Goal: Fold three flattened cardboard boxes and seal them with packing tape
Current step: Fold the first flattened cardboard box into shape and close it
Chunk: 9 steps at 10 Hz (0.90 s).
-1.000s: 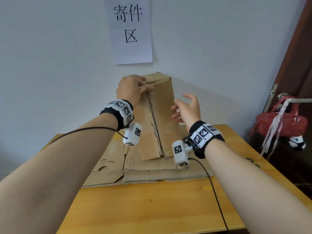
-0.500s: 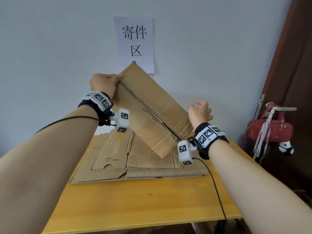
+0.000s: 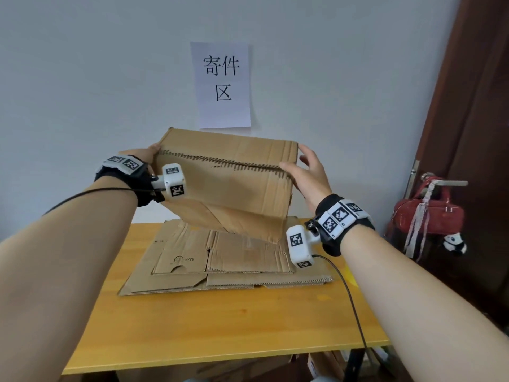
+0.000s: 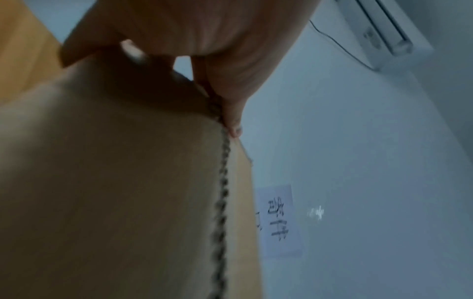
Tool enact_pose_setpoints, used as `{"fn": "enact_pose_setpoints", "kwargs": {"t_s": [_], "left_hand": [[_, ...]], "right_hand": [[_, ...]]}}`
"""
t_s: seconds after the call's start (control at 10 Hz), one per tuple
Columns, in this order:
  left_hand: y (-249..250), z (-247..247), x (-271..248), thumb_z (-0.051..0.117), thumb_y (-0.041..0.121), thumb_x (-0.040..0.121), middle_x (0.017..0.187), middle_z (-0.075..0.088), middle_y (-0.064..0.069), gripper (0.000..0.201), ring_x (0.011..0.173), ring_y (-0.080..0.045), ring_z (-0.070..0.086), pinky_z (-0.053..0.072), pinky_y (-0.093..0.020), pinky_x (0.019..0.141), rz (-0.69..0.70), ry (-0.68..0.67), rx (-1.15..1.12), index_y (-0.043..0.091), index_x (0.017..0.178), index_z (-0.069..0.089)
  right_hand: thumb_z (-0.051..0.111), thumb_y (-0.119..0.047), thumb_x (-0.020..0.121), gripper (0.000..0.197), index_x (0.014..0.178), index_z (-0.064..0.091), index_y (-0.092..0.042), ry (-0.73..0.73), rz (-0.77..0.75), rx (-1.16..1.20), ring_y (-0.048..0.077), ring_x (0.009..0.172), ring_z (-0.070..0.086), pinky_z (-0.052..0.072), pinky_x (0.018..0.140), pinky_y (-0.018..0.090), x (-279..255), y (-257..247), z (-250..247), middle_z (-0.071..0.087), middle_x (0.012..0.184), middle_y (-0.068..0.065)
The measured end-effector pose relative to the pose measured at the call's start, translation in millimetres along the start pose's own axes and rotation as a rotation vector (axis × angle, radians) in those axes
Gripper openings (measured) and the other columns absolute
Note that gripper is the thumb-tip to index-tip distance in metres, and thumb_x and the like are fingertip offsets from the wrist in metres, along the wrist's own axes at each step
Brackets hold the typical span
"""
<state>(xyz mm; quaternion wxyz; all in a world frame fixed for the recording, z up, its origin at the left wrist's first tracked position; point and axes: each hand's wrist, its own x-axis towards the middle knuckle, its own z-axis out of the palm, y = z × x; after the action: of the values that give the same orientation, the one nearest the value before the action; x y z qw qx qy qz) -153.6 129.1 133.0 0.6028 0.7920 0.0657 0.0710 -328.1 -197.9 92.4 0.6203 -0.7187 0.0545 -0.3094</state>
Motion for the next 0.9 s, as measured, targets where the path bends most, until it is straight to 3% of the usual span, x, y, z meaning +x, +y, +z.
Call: {"fn": "enact_pose_setpoints", "kwargs": {"t_s": [0.1, 0.2, 0.3, 0.4, 0.5, 0.6, 0.7, 0.8, 0.9], "left_hand": [[-21.4, -3.7, 60.7, 0.066, 0.067, 0.078, 0.112, 0.063, -0.006, 0.052, 0.107, -0.027, 0.064, 0.053, -0.042, 0.1, 0.044, -0.062, 0.031, 0.02, 0.102, 0.063], [-21.4, -3.4, 42.2, 0.066, 0.061, 0.082, 0.119, 0.061, -0.011, 0.078, 0.1, -0.024, 0.059, 0.053, -0.04, 0.096, 0.016, -0.047, 0.089, 0.007, 0.137, 0.055], [-12.3, -0.5, 2.1, 0.064, 0.055, 0.09, 0.117, 0.066, -0.02, 0.06, 0.095, -0.028, 0.058, 0.052, -0.041, 0.092, 0.0, -0.042, 0.151, 0.002, 0.12, 0.061], [-12.5, 1.1, -15.3, 0.07, 0.06, 0.082, 0.081, 0.063, -0.014, 0.053, 0.095, -0.035, 0.066, 0.053, -0.049, 0.096, -0.029, 0.034, 0.21, 0.008, 0.084, 0.06], [-19.8, 6.8, -6.2, 0.076, 0.052, 0.081, 0.082, 0.062, -0.012, 0.052, 0.096, -0.033, 0.066, 0.053, -0.043, 0.096, -0.068, 0.08, 0.128, 0.003, 0.094, 0.063], [-22.9, 17.7, -3.0, 0.077, 0.047, 0.082, 0.098, 0.06, -0.013, 0.049, 0.092, -0.031, 0.058, 0.052, -0.042, 0.096, -0.081, 0.106, 0.011, 0.008, 0.106, 0.06], [-27.0, 28.5, 2.4, 0.077, 0.042, 0.084, 0.101, 0.061, -0.01, 0.039, 0.094, -0.029, 0.057, 0.052, -0.042, 0.097, -0.066, 0.118, -0.114, 0.011, 0.107, 0.066], [-29.5, 38.0, 7.4, 0.078, 0.035, 0.084, 0.108, 0.067, -0.008, 0.037, 0.098, -0.028, 0.059, 0.052, -0.043, 0.099, -0.015, 0.109, -0.188, 0.015, 0.115, 0.074], [-34.0, 50.4, 12.8, 0.073, 0.031, 0.087, 0.107, 0.063, -0.003, 0.028, 0.102, -0.026, 0.055, 0.05, -0.047, 0.101, 0.004, 0.074, -0.226, 0.022, 0.114, 0.072]], "right_hand": [[0.077, -0.031, 0.073, 0.085, 0.15, 0.041, -0.039, -0.07, 0.003, 0.022, 0.012, 0.133, 0.049, 0.047, 0.109, 0.041, -0.6, 1.2, 2.0, 0.047, 0.149, -0.008], [0.079, -0.032, 0.069, 0.079, 0.143, 0.052, -0.041, -0.103, 0.033, 0.027, 0.012, 0.133, 0.052, 0.049, 0.107, 0.044, 7.0, 14.4, 5.3, 0.054, 0.145, -0.007], [0.072, -0.013, 0.086, 0.065, 0.146, 0.051, -0.029, -0.091, 0.015, 0.009, 0.011, 0.141, 0.043, 0.041, 0.115, 0.042, 12.8, 23.6, 8.9, 0.049, 0.152, -0.004], [0.066, -0.014, 0.094, 0.06, 0.149, 0.048, -0.028, -0.093, -0.021, -0.085, 0.01, 0.144, 0.038, 0.035, 0.119, 0.038, 21.4, 28.1, 15.0, 0.043, 0.156, -0.006], [0.064, -0.024, 0.096, 0.055, 0.148, 0.048, -0.031, -0.103, -0.049, -0.191, 0.012, 0.144, 0.038, 0.036, 0.118, 0.038, 30.6, 31.9, 21.6, 0.044, 0.155, -0.007], [0.067, -0.034, 0.093, 0.058, 0.147, 0.045, -0.035, -0.159, -0.023, -0.185, 0.007, 0.13, 0.049, 0.049, 0.1, 0.031, 35.6, 34.8, 26.0, 0.045, 0.149, -0.012], [0.065, -0.034, 0.095, 0.056, 0.147, 0.045, -0.037, -0.198, -0.004, -0.167, -0.003, 0.116, 0.047, 0.039, 0.095, 0.023, 41.3, 40.3, 28.0, 0.049, 0.135, -0.019], [0.065, -0.031, 0.093, 0.055, 0.145, 0.047, -0.04, -0.194, 0.031, -0.112, -0.006, 0.113, 0.048, 0.04, 0.101, 0.028, 48.4, 47.4, 26.6, 0.052, 0.125, -0.022], [0.068, -0.025, 0.085, 0.064, 0.144, 0.05, -0.043, -0.187, 0.152, 0.077, 0.01, 0.124, 0.055, 0.047, 0.106, 0.038, 58.0, 57.8, 22.8, 0.05, 0.145, -0.007]]}}
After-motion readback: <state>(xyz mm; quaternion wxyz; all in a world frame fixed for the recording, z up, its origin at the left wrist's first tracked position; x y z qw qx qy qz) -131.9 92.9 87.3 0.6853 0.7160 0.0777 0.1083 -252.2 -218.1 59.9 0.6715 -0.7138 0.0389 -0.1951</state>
